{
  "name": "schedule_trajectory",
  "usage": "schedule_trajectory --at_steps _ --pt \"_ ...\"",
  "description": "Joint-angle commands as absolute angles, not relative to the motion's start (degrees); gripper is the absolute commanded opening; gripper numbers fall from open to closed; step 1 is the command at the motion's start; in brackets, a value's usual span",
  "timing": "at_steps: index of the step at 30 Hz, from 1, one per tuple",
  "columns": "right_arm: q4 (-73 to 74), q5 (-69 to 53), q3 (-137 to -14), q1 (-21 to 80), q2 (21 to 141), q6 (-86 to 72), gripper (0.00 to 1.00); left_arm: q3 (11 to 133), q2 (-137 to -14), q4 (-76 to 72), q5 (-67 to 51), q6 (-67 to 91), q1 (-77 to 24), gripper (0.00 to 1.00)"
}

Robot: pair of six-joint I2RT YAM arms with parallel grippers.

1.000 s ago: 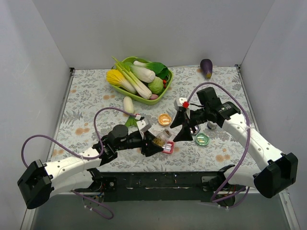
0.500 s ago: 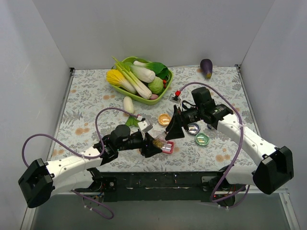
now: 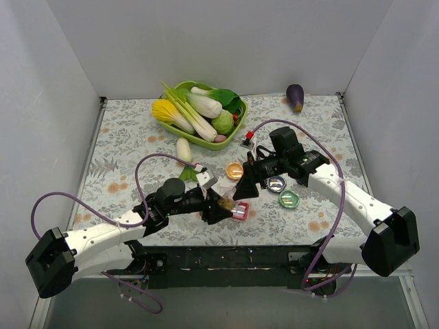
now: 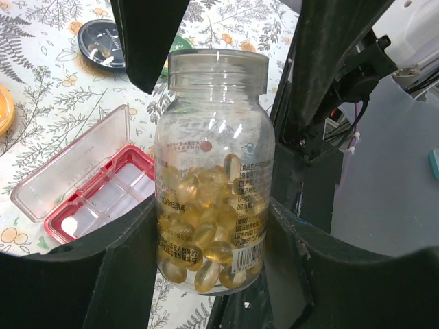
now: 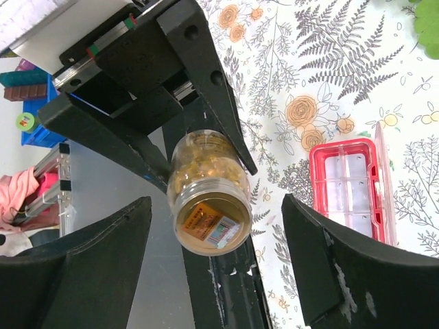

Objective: Sort the pills into containers

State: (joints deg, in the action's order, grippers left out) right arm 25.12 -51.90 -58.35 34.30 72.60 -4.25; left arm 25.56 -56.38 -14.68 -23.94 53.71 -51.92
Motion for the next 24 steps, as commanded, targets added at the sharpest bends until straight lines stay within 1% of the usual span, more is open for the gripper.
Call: schedule_trajectory --at_steps 1,3,4,6,7,10,11,12,14,15,16,17,18,19,21,22,23,24 --pt "24.52 -51.24 -58.71 34.63 72.77 -3.52 0.81 26.54 -54.49 -16.96 -24.0 53.35 -51.94 0.0" --pt "24.26 -52.64 -58.54 34.63 72.69 -3.78 0.72 26.54 -54.67 -16.96 -23.91 53.35 -51.94 0.0" --pt "24.0 -53.08 -58.36 34.63 72.77 -3.78 0.57 26.46 -54.67 -16.96 -23.99 53.26 -51.94 0.0" --pt "23.47 -54.92 -58.27 34.63 72.77 -3.95 0.44 26.63 -54.93 -17.05 -24.17 53.09 -51.94 0.0" --pt "23.38 -56.06 -58.1 34.63 72.69 -3.96 0.32 26.63 -54.93 -17.05 -24.26 53.0 -51.94 0.0" --pt "25.12 -62.56 -58.36 34.8 72.6 1.99 0.14 27.07 -54.58 -16.0 -25.31 52.04 -51.94 0.0" --pt "27.14 -65.1 -59.84 35.5 72.6 5.76 0.12 27.24 -54.23 -15.39 -26.01 50.47 -51.94 0.0" --pt "30.38 -65.56 -60.81 36.12 72.51 11.28 0.12 27.16 -53.36 -14.77 -28.19 49.75 -51.94 0.0" --pt "43.1 -65.13 -64.4 38.49 72.95 33.57 0.11 27.25 -52.3 -14.15 -30.66 48.43 -51.86 0.0" --pt "46.81 -63.91 -65.29 39.45 73.04 40.88 0.11 27.33 -51.51 -13.37 -32.67 47.38 -51.86 0.0" --pt "50.76 -62.5 -65.65 41.38 72.6 54.27 0.1 27.42 -51.24 -12.75 -33.65 47.11 -51.86 0.0" --pt "49.5 -57.53 -65.13 42.44 71.73 57.62 0.11 27.6 -51.07 -12.14 -34.36 46.94 -51.86 0.0" --pt "47.31 -54.96 -61.99 43.32 70.41 60.01 0.11 28.12 -51.06 -10.82 -35.06 46.85 -51.86 0.0" --pt "45.02 -52.58 -60.92 44.37 68.66 66.12 0.12 28.3 -51.33 -10.29 -36.37 46.85 -51.86 0.0" --pt "44.3 -47.74 -61.87 44.65 70.3 67.06 0.12 28.21 -51.59 -9.58 -36.91 47.46 -51.86 0.0" --pt "43.17 -46.42 -61.96 44.56 71.01 66.28 0.15 27.95 -51.68 -9.58 -37.09 47.81 -51.86 0.0" --pt "41.68 -45.36 -62.14 44.56 71.02 64.09 0.2 27.78 -51.68 -9.75 -36.83 48.07 -51.86 0.0" --pt "41.4 -45.53 -63.36 44.56 71.1 62.16 0.52 27.51 -51.68 -9.93 -36.57 48.16 -51.86 0.0"
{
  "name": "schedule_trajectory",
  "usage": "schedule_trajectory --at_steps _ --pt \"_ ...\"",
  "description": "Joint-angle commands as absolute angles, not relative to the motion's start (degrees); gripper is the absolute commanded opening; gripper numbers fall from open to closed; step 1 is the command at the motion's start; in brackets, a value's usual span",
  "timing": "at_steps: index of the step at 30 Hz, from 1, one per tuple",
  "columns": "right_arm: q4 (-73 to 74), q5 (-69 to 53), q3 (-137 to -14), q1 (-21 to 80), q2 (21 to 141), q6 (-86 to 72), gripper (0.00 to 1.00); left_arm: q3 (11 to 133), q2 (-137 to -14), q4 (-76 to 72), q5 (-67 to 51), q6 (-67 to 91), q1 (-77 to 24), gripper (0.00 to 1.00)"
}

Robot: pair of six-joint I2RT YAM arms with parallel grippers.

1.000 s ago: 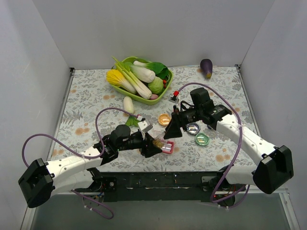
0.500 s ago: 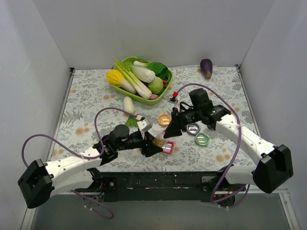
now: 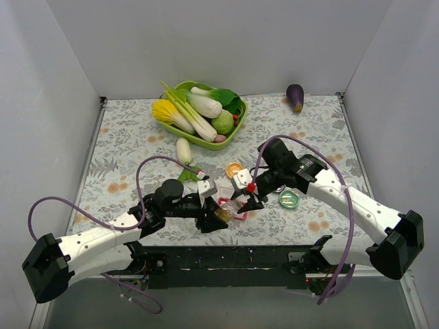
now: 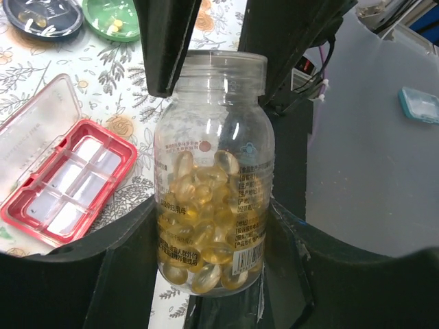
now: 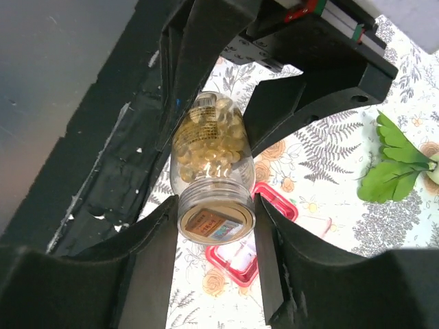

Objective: Sort the pills into containers

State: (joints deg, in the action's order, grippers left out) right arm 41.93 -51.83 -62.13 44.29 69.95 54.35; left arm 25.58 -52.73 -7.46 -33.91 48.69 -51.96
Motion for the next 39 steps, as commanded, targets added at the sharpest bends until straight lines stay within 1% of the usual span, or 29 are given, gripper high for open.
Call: schedule_trajectory --at_steps 1,2,3,4,5,6,8,9,10,13,14,16,20,23,26,29,30,32,33,35,36,38,39 --pt "41.92 -45.88 -64.76 44.3 71.63 60.05 0.69 27.42 -51.68 -9.84 -36.21 48.25 -51.86 0.0" --pt "43.14 -48.84 -66.17 43.6 71.98 55.33 0.78 27.51 -51.68 -9.58 -35.43 48.16 -51.86 0.0" --pt "46.55 -51.91 -67.66 42.55 72.5 54.07 0.86 27.51 -51.68 -8.97 -35.07 47.99 -51.86 0.0" --pt "48.15 -54.9 -70.72 39.41 73.29 51.79 0.92 27.68 -51.59 -8.7 -34.55 47.73 -51.86 0.0" --pt "48.51 -60.5 -71.45 37.64 73.39 49.07 0.92 27.77 -51.5 -8.44 -33.76 47.72 -51.86 0.0" --pt "47.73 -62.91 -71.98 36.05 73.56 42.69 0.94 27.6 -51.5 -8.52 -33.4 47.72 -51.86 0.0" --pt "44.32 -67.13 -70.94 32.0 72.95 34.76 0.95 27.16 -51.33 -9.4 -32.18 48.07 -51.86 0.0" --pt "41.51 -67.67 -69.88 31.38 72.6 24.28 0.95 27.07 -51.33 -9.58 -31.65 48.34 -51.86 0.0" --pt "36.26 -67.94 -68.74 30.68 71.9 19.65 0.96 27.16 -51.33 -9.75 -31.12 48.43 -51.86 0.0" --pt "29.47 -67.23 -63.47 30.85 71.28 2.96 0.96 26.98 -51.68 -10.37 -28.57 49.3 -51.86 0.0" --pt "29.44 -69.24 -62.5 30.85 71.54 1.68 0.96 26.81 -51.77 -10.55 -28.04 49.31 -51.86 0.0" --pt "28.75 -68.91 -61.62 31.02 72.07 -3.21 0.96 26.81 -52.03 -11.25 -27.25 49.48 -51.86 0.0" --pt "24.79 -63.12 -59.5 31.9 72.16 -9.48 0.96 26.8 -52.82 -13.01 -26.98 49.75 -51.86 0.0" --pt "24.87 -61.71 -59.24 33.22 72.77 -10.02 0.95 27.33 -53.44 -12.83 -26.46 49.48 -51.86 0.0" --pt "24.79 -59.25 -59.15 34.45 73.12 -9.67 0.9 27.33 -53.44 -12.75 -25.93 49.39 -51.86 0.0" --pt "25.31 -58.36 -59.59 34.98 74.0 -9.14 0.79 27.33 -53.44 -12.92 -25.4 49.48 -51.86 0.0" --pt "25.57 -58.27 -59.76 35.07 74.26 -8.71 0.72 27.25 -53.35 -12.83 -25.31 49.48 -51.86 0.0" --pt "26.01 -57.57 -60.38 35.42 74.44 -8.18 0.63 27.25 -53.18 -12.66 -24.79 49.48 -51.85 0.0" --pt "26.36 -57.39 -60.55 35.42 74.53 -7.39 0.55 27.16 -53.0 -12.57 -24.7 49.4 -51.86 0.0" --pt "27.33 -56.87 -60.99 35.6 74.53 -6.24 0.44 27.16 -52.74 -12.39 -24.78 49.31 -51.86 0.0" --pt "27.42 -56.78 -61.17 35.68 74.62 -5.72 0.33 27.07 -52.39 -12.22 -24.79 49.22 -51.86 0.0" --pt "29.61 -56.43 -63.44 35.68 74.97 -1.86 0.23 26.81 -52.12 -11.61 -25.05 48.96 -51.86 0.0" --pt "31.27 -56.16 -64.76 35.68 75.93 0.33 0.16 26.72 -51.95 -11.34 -25.74 48.61 -51.86 0.0"
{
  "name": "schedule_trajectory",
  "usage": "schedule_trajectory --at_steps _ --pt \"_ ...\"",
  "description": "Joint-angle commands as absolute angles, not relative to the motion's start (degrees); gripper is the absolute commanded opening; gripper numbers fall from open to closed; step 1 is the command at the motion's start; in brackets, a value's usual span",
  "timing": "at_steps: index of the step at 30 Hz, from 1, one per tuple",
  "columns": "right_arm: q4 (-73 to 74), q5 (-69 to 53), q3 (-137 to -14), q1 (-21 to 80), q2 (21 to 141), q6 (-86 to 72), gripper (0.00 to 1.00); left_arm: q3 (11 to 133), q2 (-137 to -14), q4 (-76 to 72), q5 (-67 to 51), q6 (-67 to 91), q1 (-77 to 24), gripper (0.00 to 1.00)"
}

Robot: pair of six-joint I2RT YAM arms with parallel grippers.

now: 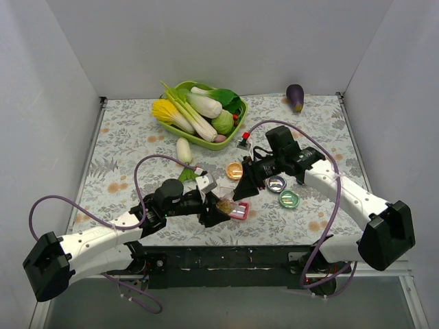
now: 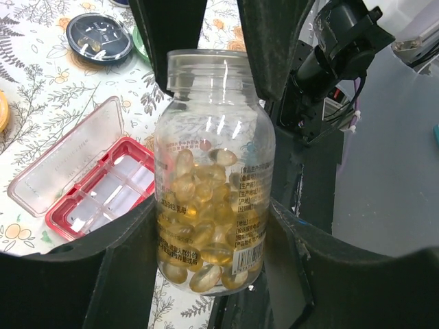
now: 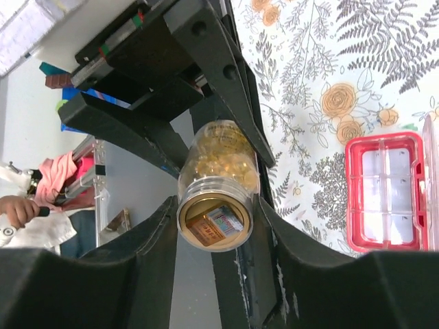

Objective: Sort the pills into containers

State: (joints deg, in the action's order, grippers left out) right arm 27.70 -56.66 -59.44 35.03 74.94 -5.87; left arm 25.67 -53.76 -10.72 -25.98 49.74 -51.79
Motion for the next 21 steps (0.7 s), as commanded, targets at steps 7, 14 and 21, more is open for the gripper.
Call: schedule_trajectory --at_steps 7,14,21 --pt "70.88 -63.98 -82.52 37.53 84.9 66.44 0.01 27.33 -51.15 -8.53 -29.52 47.2 -51.86 0.0" --pt "52.94 -52.56 -71.99 39.11 77.09 77.18 0.09 27.42 -50.19 -8.0 -30.06 47.37 -51.86 0.0" --pt "46.86 -54.84 -71.63 39.02 75.24 59.89 0.82 26.98 -50.01 -8.26 -29.53 47.2 -51.85 0.0"
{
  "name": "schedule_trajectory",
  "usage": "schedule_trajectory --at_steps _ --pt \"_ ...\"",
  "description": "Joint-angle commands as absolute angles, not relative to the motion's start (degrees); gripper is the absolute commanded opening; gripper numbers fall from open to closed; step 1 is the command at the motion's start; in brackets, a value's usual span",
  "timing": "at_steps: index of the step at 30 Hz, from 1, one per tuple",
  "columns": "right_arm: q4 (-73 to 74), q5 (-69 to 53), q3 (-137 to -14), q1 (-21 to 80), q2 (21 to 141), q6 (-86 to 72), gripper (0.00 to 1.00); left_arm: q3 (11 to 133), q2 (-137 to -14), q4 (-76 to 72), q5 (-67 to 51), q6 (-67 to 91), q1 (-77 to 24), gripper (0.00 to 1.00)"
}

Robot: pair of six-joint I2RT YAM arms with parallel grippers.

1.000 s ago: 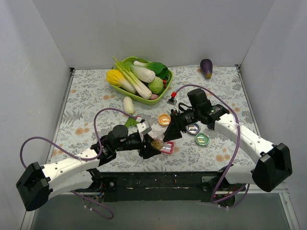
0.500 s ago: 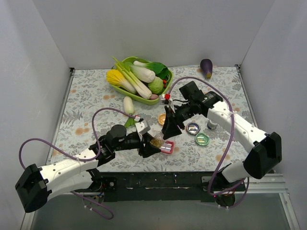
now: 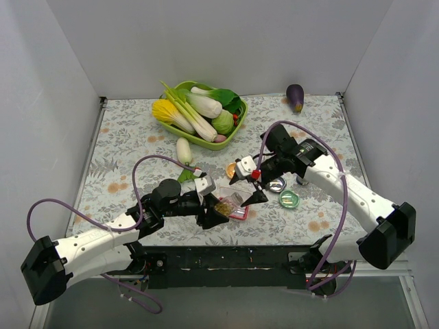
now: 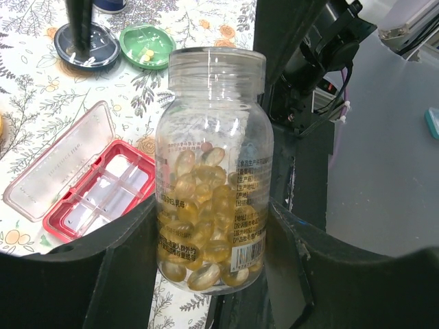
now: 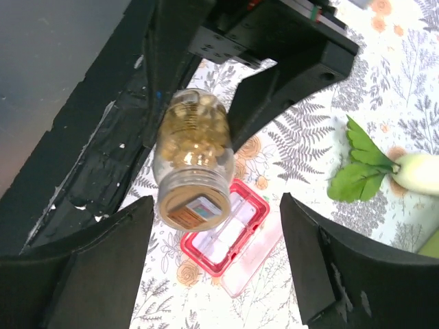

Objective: Sort the pills into containers

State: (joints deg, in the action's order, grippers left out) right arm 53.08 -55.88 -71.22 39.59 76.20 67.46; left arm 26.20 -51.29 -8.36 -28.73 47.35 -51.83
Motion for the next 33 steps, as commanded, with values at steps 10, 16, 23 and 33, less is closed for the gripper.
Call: schedule_trajectory --at_steps 10,16,23,33 --pt "28.22 -56.71 -67.15 37.27 70.93 10.06 0.91 26.1 -49.13 -8.88 -27.87 48.34 -51.86 0.0" --pt "27.25 -52.13 -62.24 37.27 70.84 -5.27 0.89 25.75 -48.95 -9.84 -26.37 48.87 -51.86 0.0" --pt "27.33 -49.83 -60.12 38.23 71.37 -5.72 0.8 26.19 -49.48 -10.2 -25.84 48.69 -51.77 0.0" --pt "31.01 -57.72 -63.35 38.58 72.33 7.69 0.07 26.1 -49.48 -9.58 -26.54 48.17 -51.86 0.0"
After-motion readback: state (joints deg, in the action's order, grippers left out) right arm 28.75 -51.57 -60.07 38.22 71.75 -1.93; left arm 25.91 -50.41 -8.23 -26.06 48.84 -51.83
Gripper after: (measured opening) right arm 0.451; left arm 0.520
